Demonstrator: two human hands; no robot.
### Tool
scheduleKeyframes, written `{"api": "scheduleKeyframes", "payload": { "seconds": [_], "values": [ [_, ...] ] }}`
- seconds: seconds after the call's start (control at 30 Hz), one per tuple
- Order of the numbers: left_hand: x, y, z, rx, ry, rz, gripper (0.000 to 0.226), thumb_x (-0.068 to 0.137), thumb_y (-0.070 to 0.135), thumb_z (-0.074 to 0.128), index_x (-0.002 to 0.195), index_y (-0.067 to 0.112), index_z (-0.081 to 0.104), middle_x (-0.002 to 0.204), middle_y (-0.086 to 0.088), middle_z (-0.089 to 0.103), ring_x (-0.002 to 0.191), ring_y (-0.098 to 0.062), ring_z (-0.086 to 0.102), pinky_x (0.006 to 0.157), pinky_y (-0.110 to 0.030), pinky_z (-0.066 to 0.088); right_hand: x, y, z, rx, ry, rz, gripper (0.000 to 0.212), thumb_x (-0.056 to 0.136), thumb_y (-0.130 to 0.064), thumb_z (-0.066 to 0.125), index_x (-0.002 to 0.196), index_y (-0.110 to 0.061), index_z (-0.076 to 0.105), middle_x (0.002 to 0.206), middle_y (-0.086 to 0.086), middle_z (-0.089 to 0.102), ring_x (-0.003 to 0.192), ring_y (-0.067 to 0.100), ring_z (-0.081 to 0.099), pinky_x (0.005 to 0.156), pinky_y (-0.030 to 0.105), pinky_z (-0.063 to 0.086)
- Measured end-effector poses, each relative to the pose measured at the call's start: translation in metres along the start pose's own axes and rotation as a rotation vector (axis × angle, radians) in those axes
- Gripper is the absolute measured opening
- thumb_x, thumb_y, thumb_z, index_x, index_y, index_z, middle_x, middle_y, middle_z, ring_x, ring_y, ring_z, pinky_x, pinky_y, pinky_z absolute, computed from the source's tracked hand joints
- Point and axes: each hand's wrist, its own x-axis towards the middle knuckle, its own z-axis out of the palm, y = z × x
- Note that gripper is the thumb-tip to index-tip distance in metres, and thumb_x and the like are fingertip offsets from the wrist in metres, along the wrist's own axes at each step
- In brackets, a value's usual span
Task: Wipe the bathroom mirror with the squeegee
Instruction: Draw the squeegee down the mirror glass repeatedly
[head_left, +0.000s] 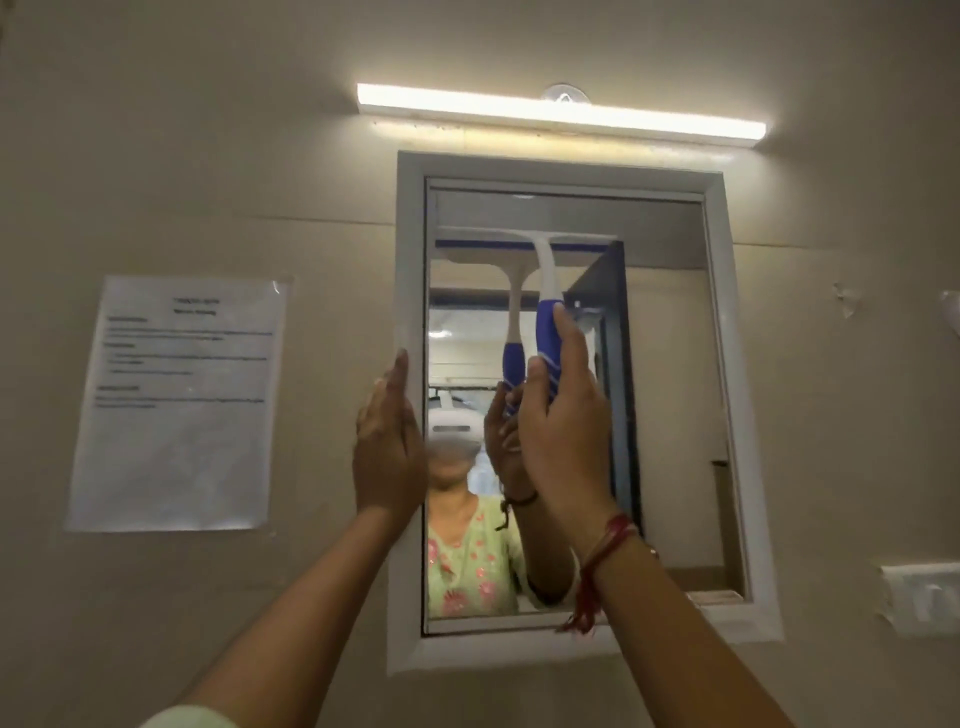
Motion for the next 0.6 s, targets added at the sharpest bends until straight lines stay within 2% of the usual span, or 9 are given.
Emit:
{"api": "scheduleKeyframes", "payload": {
  "seconds": [0.07, 0.17, 0.37, 0.47, 0.6],
  "values": [
    [0.0, 0.001, -0.001, -0.003, 0.002, 0.005, 0.051, 0.097, 0.006, 0.035, 0.141, 0.026, 0.019, 0.142, -0.01, 0.044, 0.13, -0.029, 0.042, 0.104, -0.039, 0.037, 0.017, -0.003, 0.011, -0.005, 0.022, -0.029, 0.044, 0.098, -0.026, 0.038, 0.14, -0.033, 0.026, 0.095, 0.0, 0.057, 0.071, 0.015, 0.059, 0.063, 0.039, 0.055],
    [0.0, 0.003, -0.001, -0.004, 0.007, 0.006, 0.05, 0.098, 0.008, 0.034, 0.14, 0.028, 0.017, 0.142, -0.009, 0.044, 0.13, -0.027, 0.042, 0.106, -0.042, 0.039, 0.033, -0.004, 0.023, -0.02, 0.05, -0.026, 0.045, 0.098, -0.025, 0.037, 0.141, -0.029, 0.026, 0.102, 0.004, 0.058, 0.079, 0.017, 0.06, 0.068, 0.041, 0.055],
    [0.0, 0.002, -0.002, -0.013, 0.012, -0.005, 0.048, 0.098, 0.01, 0.033, 0.139, 0.031, 0.018, 0.144, -0.006, 0.042, 0.134, -0.025, 0.037, 0.108, -0.038, 0.036, 0.036, -0.004, 0.04, -0.033, 0.084, -0.006, 0.044, 0.098, -0.025, 0.037, 0.141, -0.027, 0.027, 0.104, 0.01, 0.061, 0.085, 0.021, 0.061, 0.073, 0.042, 0.054],
    [-0.001, 0.001, -0.001, -0.019, 0.012, -0.006, 0.048, 0.098, 0.01, 0.033, 0.139, 0.032, 0.021, 0.144, -0.004, 0.042, 0.136, -0.023, 0.033, 0.109, -0.03, 0.028, 0.036, -0.003, 0.042, -0.063, 0.102, -0.01, 0.041, 0.098, -0.024, 0.037, 0.139, -0.025, 0.031, 0.105, 0.01, 0.061, 0.085, 0.02, 0.061, 0.073, 0.042, 0.055],
    [-0.001, -0.001, 0.0, -0.025, -0.004, -0.023, 0.048, 0.098, 0.009, 0.034, 0.138, 0.032, 0.02, 0.146, -0.003, 0.039, 0.139, -0.022, 0.029, 0.11, -0.027, 0.022, 0.034, 0.001, 0.041, -0.131, 0.104, -0.032, 0.04, 0.098, -0.023, 0.037, 0.138, -0.022, 0.034, 0.103, 0.011, 0.062, 0.084, 0.02, 0.061, 0.073, 0.035, 0.055]
  ]
}}
